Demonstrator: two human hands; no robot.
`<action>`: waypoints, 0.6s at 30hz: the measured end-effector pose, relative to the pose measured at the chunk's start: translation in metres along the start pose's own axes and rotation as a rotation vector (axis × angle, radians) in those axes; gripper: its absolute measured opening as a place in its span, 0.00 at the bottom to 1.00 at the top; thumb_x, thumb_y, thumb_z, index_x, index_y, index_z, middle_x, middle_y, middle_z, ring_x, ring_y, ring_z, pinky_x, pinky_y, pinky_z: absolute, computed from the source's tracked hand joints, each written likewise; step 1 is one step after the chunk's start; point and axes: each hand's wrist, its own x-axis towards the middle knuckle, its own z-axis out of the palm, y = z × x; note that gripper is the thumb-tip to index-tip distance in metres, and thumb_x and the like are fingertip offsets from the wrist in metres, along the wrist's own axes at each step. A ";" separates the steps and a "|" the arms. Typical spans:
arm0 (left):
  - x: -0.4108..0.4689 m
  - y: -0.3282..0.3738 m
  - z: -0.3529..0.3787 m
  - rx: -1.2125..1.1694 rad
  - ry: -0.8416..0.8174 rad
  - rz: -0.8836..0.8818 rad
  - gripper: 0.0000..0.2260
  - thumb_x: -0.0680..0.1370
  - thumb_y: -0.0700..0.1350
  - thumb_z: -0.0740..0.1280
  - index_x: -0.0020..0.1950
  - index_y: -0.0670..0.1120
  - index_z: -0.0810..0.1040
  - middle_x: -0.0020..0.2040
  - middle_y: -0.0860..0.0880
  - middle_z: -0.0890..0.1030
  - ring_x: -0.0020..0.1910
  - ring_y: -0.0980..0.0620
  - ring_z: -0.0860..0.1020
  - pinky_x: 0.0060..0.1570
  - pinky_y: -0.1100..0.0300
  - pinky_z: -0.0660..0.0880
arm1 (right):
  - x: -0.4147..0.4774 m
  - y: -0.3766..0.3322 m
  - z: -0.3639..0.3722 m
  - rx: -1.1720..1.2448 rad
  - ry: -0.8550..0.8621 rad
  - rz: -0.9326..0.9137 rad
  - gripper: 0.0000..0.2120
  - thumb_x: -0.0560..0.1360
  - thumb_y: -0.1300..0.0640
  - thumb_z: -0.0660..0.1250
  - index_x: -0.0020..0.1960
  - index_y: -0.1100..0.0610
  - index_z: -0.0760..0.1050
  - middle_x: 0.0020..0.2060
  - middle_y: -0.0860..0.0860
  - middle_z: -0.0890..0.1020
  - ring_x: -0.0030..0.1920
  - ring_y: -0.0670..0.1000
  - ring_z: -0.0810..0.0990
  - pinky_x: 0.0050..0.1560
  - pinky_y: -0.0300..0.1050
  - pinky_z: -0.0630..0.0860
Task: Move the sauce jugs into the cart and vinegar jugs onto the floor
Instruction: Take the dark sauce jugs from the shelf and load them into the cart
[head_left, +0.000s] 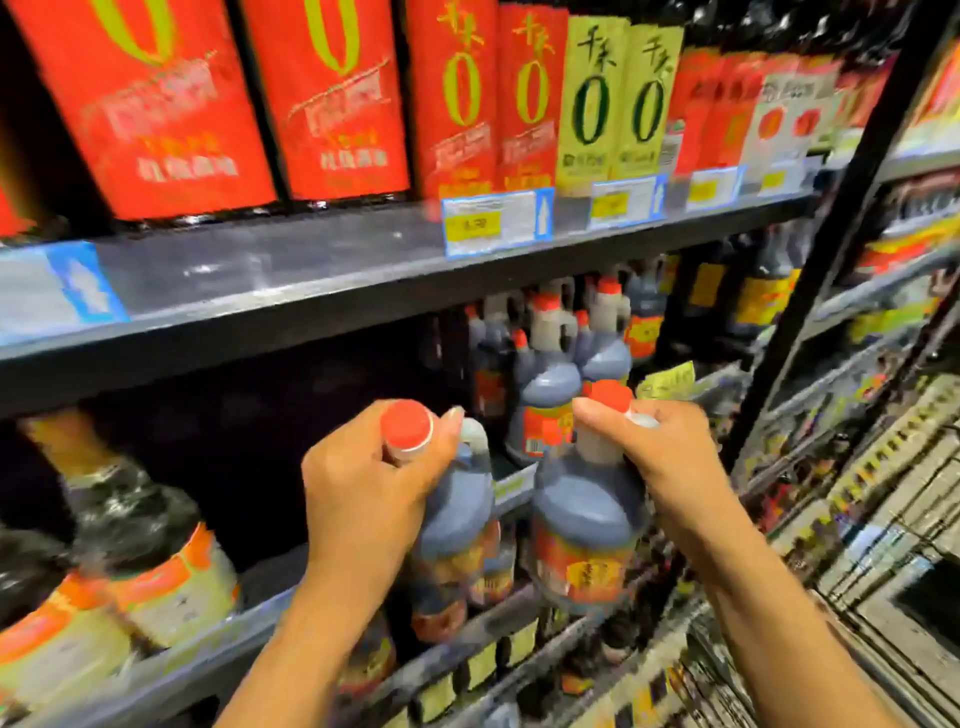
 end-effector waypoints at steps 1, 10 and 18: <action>0.004 0.000 -0.010 0.025 0.040 0.012 0.11 0.70 0.58 0.66 0.33 0.53 0.75 0.27 0.58 0.76 0.33 0.62 0.75 0.33 0.76 0.65 | 0.004 -0.005 0.012 0.021 -0.023 -0.024 0.32 0.57 0.41 0.79 0.26 0.61 0.62 0.25 0.52 0.61 0.30 0.48 0.59 0.30 0.43 0.56; 0.020 -0.016 -0.042 0.272 0.225 0.077 0.16 0.72 0.57 0.66 0.35 0.44 0.80 0.30 0.52 0.79 0.33 0.54 0.75 0.34 0.68 0.68 | 0.033 -0.027 0.090 0.241 -0.055 -0.203 0.24 0.57 0.42 0.72 0.19 0.53 0.61 0.19 0.43 0.60 0.25 0.42 0.57 0.26 0.38 0.55; 0.014 -0.055 -0.019 0.346 0.246 -0.006 0.16 0.72 0.57 0.66 0.34 0.45 0.76 0.28 0.51 0.76 0.29 0.54 0.72 0.33 0.56 0.70 | 0.057 0.002 0.113 0.137 -0.118 -0.371 0.32 0.62 0.43 0.72 0.24 0.68 0.62 0.21 0.53 0.63 0.26 0.45 0.60 0.27 0.43 0.60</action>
